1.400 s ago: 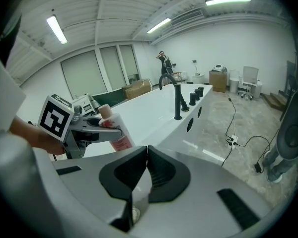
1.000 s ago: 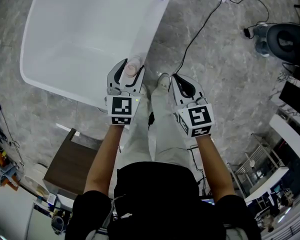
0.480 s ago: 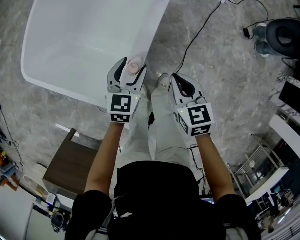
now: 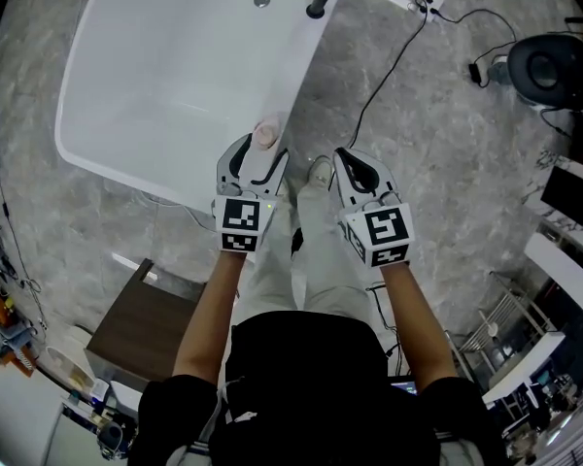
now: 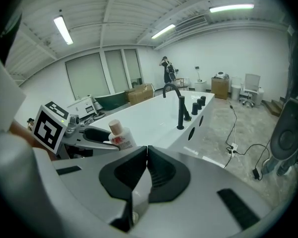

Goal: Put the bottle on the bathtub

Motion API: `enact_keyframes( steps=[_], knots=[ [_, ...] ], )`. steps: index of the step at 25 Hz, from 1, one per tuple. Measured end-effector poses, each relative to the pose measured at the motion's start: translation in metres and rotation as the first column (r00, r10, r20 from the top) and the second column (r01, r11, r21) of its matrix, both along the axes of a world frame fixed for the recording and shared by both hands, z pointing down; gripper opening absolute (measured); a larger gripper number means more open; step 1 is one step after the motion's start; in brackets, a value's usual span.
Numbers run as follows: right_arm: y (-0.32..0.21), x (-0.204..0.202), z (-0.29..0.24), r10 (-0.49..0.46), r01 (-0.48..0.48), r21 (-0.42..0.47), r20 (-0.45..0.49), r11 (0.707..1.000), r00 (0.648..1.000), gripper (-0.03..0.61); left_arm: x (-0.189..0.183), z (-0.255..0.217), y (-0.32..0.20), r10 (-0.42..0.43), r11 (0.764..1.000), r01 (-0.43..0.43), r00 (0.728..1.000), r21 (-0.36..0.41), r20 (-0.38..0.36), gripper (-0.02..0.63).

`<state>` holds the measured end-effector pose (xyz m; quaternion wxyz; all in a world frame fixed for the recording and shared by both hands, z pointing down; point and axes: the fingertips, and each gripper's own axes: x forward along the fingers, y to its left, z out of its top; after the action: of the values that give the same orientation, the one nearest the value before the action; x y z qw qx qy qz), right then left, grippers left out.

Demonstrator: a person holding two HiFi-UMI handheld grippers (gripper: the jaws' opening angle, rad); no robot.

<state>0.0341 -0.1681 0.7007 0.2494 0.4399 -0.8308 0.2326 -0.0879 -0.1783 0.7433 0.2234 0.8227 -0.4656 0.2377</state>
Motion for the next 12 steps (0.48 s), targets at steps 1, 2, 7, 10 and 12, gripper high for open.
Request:
enact_keyframes(
  steps=[1,2,7,10,12],
  knots=[
    [0.001,0.000,-0.004,-0.001,0.001,0.005,0.000,1.000,1.000,0.023,-0.001,-0.003,0.004,-0.004,1.000,0.004,1.000,-0.008,-0.002,0.281],
    [0.002,-0.001,-0.009,-0.002,0.002,0.009,0.000,1.000,1.000,0.023,-0.003,-0.007,0.008,-0.007,1.000,0.007,1.000,-0.014,-0.002,0.281],
    [0.008,0.000,-0.034,-0.008,0.008,0.036,-0.002,0.999,1.000,0.023,-0.006,-0.031,0.024,0.006,1.000,-0.006,1.000,-0.027,0.005,0.279],
    [0.010,0.000,-0.047,-0.007,0.007,0.050,-0.003,0.999,1.000,0.023,-0.008,-0.046,0.027,0.016,1.000,-0.016,1.000,-0.027,0.003,0.276],
    [0.011,-0.002,-0.056,-0.006,0.007,0.063,-0.005,0.998,1.000,0.023,-0.013,-0.057,0.027,0.015,1.000,-0.015,1.000,-0.014,-0.002,0.270]
  ],
)
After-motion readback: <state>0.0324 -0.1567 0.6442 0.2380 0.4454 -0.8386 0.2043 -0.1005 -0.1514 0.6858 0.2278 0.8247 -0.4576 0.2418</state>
